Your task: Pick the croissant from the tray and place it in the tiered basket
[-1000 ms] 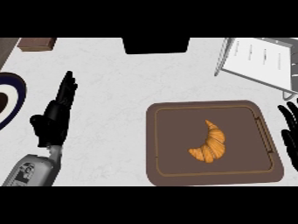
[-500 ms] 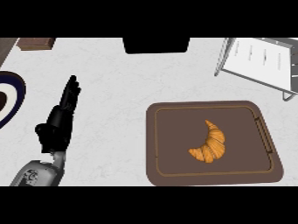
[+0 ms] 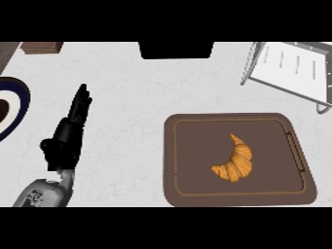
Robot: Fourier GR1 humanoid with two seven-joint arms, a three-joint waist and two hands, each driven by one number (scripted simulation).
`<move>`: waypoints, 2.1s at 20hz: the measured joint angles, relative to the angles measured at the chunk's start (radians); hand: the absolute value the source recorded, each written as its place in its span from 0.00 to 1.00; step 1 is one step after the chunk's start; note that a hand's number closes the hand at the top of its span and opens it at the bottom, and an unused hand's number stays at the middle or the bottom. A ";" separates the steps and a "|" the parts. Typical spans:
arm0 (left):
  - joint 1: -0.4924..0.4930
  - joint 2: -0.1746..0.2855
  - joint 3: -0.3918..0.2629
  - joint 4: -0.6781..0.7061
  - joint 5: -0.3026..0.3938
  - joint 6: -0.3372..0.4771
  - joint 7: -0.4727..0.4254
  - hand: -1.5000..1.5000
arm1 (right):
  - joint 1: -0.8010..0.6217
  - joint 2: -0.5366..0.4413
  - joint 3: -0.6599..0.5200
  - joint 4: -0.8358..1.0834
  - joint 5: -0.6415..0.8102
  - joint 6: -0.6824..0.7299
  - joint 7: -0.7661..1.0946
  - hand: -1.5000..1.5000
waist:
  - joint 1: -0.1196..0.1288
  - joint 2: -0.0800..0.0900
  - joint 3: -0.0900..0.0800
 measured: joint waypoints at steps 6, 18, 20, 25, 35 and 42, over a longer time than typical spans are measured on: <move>-0.021 -0.012 -0.010 0.001 -0.014 -0.007 0.006 0.50 | -0.024 -0.095 0.057 -0.261 0.103 -0.049 0.399 0.00 | 0.024 0.006 0.002; -0.057 -0.041 0.002 0.019 -0.032 -0.037 0.022 0.50 | -0.450 -0.141 0.457 -0.339 0.189 -0.078 0.996 0.00 | 0.052 0.010 0.005; -0.048 -0.039 0.011 0.011 -0.035 -0.042 0.026 0.50 | -0.512 -0.126 0.519 -0.335 0.196 -0.064 1.063 0.00 | 0.050 0.009 0.005; -0.029 -0.059 0.013 0.019 -0.056 -0.040 0.013 0.50 | -0.614 -0.057 0.655 -0.292 0.258 -0.042 1.140 0.00 | 0.041 0.007 0.006; -0.042 -0.079 0.050 0.044 -0.070 -0.061 0.008 0.50 | -0.647 -0.010 0.739 -0.230 0.385 0.007 1.159 0.00 | 0.028 0.004 0.007; -0.001 -0.102 0.043 0.010 -0.095 -0.063 0.008 0.50 | -0.699 0.029 0.776 -0.175 0.435 0.064 1.135 0.00 | 0.030 0.004 0.007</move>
